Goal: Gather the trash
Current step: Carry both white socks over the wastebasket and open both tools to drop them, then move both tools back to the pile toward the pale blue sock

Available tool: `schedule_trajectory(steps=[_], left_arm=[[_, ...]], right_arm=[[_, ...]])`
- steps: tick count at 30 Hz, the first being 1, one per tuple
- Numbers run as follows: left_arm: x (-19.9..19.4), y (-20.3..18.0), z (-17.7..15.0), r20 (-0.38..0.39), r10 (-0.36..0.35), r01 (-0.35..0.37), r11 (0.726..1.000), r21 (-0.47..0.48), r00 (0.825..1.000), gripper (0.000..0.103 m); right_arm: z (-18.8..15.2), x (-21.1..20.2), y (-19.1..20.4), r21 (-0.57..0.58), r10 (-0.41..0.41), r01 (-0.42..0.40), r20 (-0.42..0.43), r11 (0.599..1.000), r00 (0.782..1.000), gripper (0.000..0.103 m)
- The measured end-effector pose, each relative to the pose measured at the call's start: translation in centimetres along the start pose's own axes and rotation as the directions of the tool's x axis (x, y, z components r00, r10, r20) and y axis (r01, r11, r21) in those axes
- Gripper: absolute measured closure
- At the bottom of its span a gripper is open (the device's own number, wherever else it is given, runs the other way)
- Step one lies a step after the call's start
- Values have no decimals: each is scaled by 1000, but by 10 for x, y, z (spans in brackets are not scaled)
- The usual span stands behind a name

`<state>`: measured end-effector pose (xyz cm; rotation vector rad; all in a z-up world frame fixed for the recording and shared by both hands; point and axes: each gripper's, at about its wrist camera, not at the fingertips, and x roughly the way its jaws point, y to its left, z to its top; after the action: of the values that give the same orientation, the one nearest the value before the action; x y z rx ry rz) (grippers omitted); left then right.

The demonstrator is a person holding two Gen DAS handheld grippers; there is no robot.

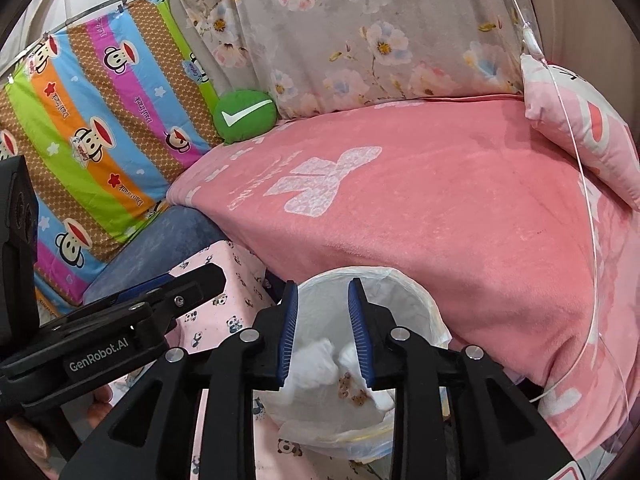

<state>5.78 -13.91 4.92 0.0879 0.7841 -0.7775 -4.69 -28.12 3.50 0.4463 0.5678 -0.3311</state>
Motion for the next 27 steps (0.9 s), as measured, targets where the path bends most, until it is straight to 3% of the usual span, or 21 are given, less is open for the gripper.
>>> schedule_trajectory(steps=[15, 27], left_arm=[[-10, 28, -5, 11, 26, -25, 997, -73, 1000, 35], [-24, 78, -23, 1, 91, -89, 983, -162, 996, 35]], right_arm=[[-1, 3, 16, -43, 18, -19, -13, 999, 1000, 69], [-13, 14, 53, -97, 47, -51, -44, 994, 998, 62]])
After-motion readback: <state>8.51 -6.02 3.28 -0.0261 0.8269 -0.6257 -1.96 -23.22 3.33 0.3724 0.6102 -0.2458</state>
